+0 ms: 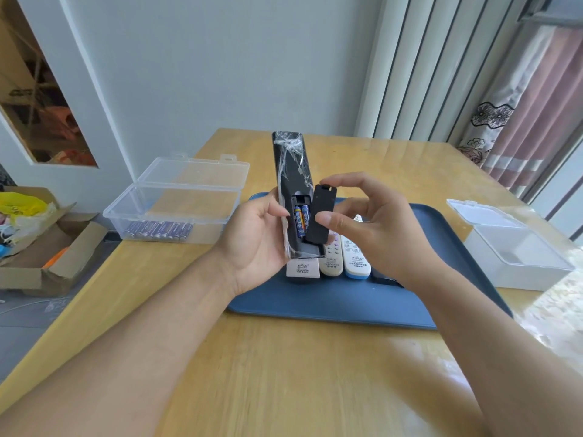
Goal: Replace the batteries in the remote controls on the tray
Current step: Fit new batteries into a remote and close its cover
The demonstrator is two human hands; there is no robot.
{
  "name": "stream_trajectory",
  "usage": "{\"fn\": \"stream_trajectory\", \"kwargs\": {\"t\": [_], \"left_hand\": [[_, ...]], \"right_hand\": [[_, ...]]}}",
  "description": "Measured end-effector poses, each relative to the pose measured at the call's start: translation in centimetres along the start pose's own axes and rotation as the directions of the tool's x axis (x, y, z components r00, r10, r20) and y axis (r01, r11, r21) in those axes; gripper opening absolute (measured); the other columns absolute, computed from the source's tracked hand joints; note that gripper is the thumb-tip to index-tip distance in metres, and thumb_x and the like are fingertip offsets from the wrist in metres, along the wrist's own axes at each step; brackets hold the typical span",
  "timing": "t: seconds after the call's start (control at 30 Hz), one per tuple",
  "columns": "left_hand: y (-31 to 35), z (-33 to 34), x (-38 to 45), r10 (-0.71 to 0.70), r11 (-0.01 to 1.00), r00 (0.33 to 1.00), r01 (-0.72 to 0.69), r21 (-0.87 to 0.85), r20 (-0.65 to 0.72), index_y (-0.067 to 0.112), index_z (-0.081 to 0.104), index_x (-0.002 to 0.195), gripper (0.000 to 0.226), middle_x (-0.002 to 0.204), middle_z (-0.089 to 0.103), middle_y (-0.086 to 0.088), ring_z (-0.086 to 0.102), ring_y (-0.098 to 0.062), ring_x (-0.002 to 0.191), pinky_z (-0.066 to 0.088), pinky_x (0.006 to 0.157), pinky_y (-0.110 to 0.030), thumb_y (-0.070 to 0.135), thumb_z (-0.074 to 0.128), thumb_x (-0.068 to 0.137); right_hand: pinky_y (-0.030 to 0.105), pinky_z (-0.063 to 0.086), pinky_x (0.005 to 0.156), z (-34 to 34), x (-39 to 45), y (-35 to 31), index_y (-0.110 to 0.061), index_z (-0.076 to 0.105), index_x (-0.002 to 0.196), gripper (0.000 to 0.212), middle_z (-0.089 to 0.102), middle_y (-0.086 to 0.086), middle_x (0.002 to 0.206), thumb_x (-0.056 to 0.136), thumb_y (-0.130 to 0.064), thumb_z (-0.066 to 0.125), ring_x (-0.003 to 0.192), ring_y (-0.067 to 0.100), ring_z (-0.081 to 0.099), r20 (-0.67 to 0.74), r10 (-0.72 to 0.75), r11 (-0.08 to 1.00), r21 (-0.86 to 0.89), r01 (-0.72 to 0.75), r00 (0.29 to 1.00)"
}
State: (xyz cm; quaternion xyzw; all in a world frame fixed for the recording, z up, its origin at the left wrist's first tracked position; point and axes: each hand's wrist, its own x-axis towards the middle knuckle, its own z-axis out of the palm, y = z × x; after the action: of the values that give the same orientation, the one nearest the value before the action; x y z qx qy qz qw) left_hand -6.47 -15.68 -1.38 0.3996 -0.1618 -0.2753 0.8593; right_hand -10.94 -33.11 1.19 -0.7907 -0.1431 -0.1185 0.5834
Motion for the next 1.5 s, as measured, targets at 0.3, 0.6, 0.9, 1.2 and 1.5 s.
{"fn": "stream_trajectory", "kwargs": {"t": [0.3,0.6,0.9,1.2,1.5], "left_hand": [[-0.4,-0.1,0.0,-0.043,0.999,0.999,0.043,0.033,-0.002,0.013,0.073,0.109,0.042,0.121,0.066,-0.019,0.061,-0.036,0.101,0.052,0.091,-0.049,0.014,0.033,0.097],[-0.4,0.2,-0.1,-0.094,0.994,0.992,0.099,0.048,-0.081,0.009,0.061,0.133,0.041,0.135,0.063,-0.017,0.061,-0.032,0.111,0.047,0.104,-0.054,0.024,0.039,0.101],[-0.5,0.4,-0.2,-0.126,0.987,0.984,0.137,0.085,-0.123,0.007,0.055,0.140,0.048,0.140,0.058,-0.023,0.060,-0.032,0.111,0.051,0.099,-0.051,0.037,0.045,0.104],[-0.8,0.7,-0.3,0.001,0.993,0.985,0.020,0.117,-0.174,0.014,0.053,0.139,0.035,0.128,0.066,-0.014,0.069,-0.030,0.105,0.060,0.082,-0.046,0.026,0.045,0.106],[-1.0,0.7,-0.3,0.037,0.989,0.985,-0.012,0.148,-0.170,0.018,0.054,0.139,0.034,0.122,0.069,-0.012,0.073,-0.026,0.095,0.061,0.068,-0.040,0.015,0.045,0.106]], "right_hand": [[0.007,0.040,0.060,0.2,0.1,0.8,-0.030,0.069,0.108,0.037,0.068,0.002,0.077,0.077,-0.016,0.085,0.058,0.011,0.060,0.032,-0.057,0.987,-0.146,0.061,0.998],[0.008,0.041,0.067,0.0,0.5,1.4,-0.036,0.068,0.110,0.036,0.066,-0.010,0.082,0.079,-0.025,0.084,0.065,0.006,0.055,-0.023,-0.044,0.976,-0.213,0.038,0.999],[0.006,0.038,0.060,0.2,0.2,1.2,-0.034,0.072,0.110,0.038,0.057,0.007,0.075,0.076,-0.026,0.087,0.055,0.008,0.056,-0.011,-0.055,0.965,-0.258,0.050,0.998],[0.018,0.047,0.066,0.7,0.0,2.0,-0.042,0.060,0.132,0.065,0.047,-0.014,0.068,0.073,-0.040,0.087,0.077,-0.002,0.069,-0.042,-0.103,0.908,-0.412,0.077,0.994],[0.017,0.035,0.060,0.9,-0.1,1.9,-0.039,0.048,0.137,0.081,0.046,-0.017,0.062,0.067,-0.039,0.090,0.065,-0.007,0.055,-0.088,-0.114,0.889,-0.453,0.063,0.990]]}}
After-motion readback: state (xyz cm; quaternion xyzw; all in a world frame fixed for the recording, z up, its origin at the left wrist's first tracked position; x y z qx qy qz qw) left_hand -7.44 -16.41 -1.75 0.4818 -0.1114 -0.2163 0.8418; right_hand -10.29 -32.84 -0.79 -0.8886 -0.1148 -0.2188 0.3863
